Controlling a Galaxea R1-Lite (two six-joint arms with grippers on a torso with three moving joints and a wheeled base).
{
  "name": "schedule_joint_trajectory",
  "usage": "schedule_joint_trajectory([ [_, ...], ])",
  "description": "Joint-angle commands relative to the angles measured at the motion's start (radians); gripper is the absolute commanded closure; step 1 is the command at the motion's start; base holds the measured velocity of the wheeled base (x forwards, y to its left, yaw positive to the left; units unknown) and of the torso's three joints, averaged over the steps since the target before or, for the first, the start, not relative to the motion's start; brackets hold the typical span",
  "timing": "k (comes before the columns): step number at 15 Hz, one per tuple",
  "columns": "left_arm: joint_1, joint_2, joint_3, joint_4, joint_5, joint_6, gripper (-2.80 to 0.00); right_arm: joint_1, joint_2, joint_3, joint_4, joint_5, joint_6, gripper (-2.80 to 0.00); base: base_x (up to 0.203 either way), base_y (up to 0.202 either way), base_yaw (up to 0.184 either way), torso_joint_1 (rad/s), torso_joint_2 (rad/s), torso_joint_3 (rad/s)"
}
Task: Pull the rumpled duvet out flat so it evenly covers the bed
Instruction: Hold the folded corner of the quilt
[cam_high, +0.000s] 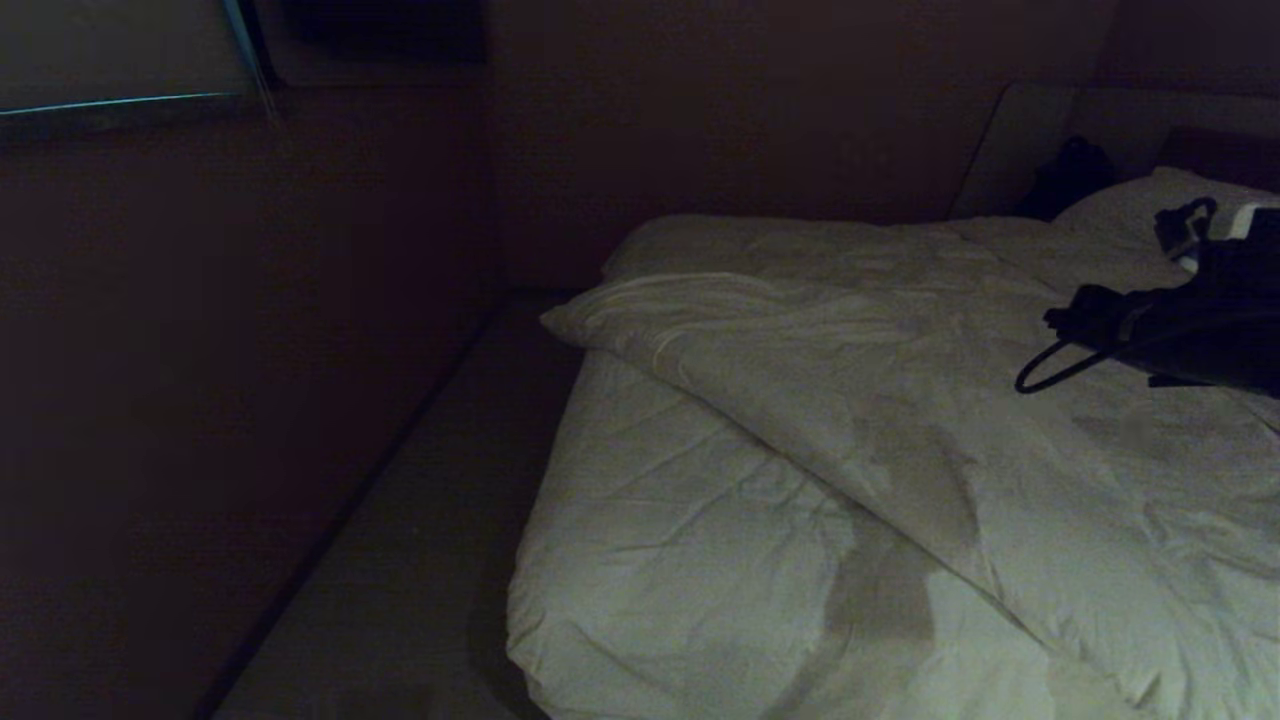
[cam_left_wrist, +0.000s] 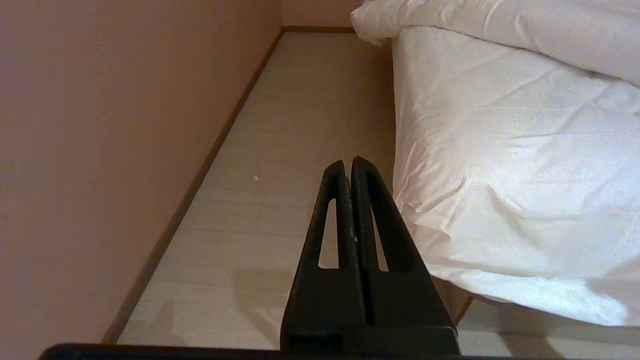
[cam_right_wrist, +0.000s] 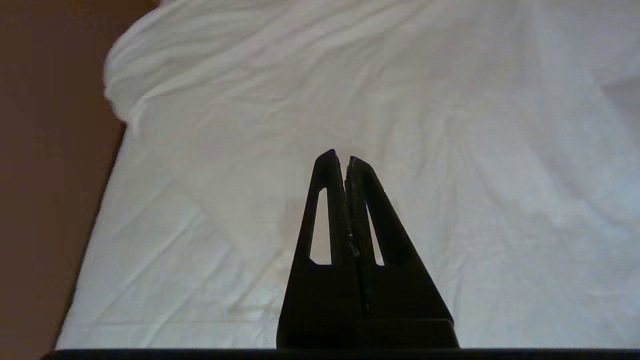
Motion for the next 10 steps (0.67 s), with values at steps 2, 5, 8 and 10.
schedule_joint_trajectory([
  [2,0.000,0.000,0.000,0.000,0.000,0.000,0.00,-0.040,0.102,-0.036,-0.002,-0.002,0.008,0.00,0.000,0.000,0.000,0.000,0.00,0.000],
  [5,0.000,0.000,0.000,0.000,0.000,0.000,0.00,-0.093,0.139,-0.067,0.004,-0.005,0.007,0.00,0.000,0.000,0.000,0.000,0.00,0.000],
  [8,0.000,0.000,0.000,0.000,0.000,0.000,0.00,-0.141,0.159,-0.073,-0.002,-0.006,-0.004,0.00,0.000,0.000,0.000,0.000,0.00,0.000],
  [10,0.000,0.000,0.000,0.000,0.000,0.000,0.00,-0.144,0.178,-0.081,-0.003,-0.013,-0.006,0.00,0.000,0.000,0.000,0.000,0.00,0.000],
])
